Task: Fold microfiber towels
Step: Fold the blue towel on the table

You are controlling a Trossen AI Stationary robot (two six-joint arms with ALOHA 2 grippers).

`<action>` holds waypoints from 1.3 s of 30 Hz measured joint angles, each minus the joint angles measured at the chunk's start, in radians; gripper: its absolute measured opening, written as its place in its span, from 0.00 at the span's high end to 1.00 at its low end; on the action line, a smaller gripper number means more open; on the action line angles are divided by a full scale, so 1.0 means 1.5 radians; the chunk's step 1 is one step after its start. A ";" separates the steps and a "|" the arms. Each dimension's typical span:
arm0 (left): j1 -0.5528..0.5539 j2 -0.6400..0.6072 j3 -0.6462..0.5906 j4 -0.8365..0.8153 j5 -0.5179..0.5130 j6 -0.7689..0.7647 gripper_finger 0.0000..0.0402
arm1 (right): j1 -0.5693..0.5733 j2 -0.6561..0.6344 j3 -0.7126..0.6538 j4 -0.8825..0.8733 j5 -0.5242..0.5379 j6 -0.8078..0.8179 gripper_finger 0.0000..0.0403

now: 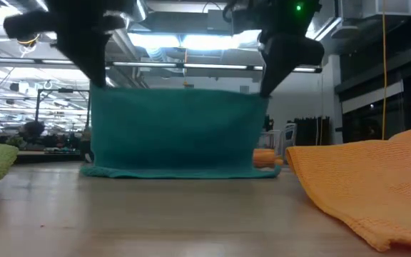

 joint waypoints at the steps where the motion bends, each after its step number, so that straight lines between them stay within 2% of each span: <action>1: 0.000 0.000 0.016 -0.010 0.000 0.002 1.00 | 0.002 0.000 0.009 -0.015 0.013 0.000 1.00; 10: -0.012 0.000 0.216 -0.109 0.003 0.002 1.00 | 0.056 0.000 0.152 -0.183 0.077 0.069 1.00; 14: -0.039 0.000 0.303 -0.115 0.040 -0.012 1.00 | 0.106 -0.001 0.239 -0.254 0.076 0.109 1.00; 21: -0.118 0.000 0.443 -0.115 0.044 -0.022 1.00 | 0.172 -0.001 0.395 -0.297 0.098 0.119 1.00; 26: -0.138 -0.001 0.523 -0.119 0.041 -0.019 1.00 | 0.156 -0.003 0.450 -0.321 0.128 0.109 1.00; 28: -0.130 -0.002 0.525 -0.148 0.039 -0.020 1.00 | 0.134 -0.003 0.437 -0.320 0.124 0.102 1.00; 31: -0.095 -0.002 0.479 -0.204 0.038 -0.060 1.00 | 0.085 -0.003 0.362 -0.298 0.087 0.102 1.00; 35: -0.037 -0.001 0.343 -0.214 0.037 -0.065 1.00 | 0.023 -0.001 0.211 -0.210 0.088 0.088 1.00; 39: 0.027 0.000 0.182 -0.170 0.038 -0.037 1.00 | -0.034 0.000 0.059 -0.034 0.087 0.018 1.00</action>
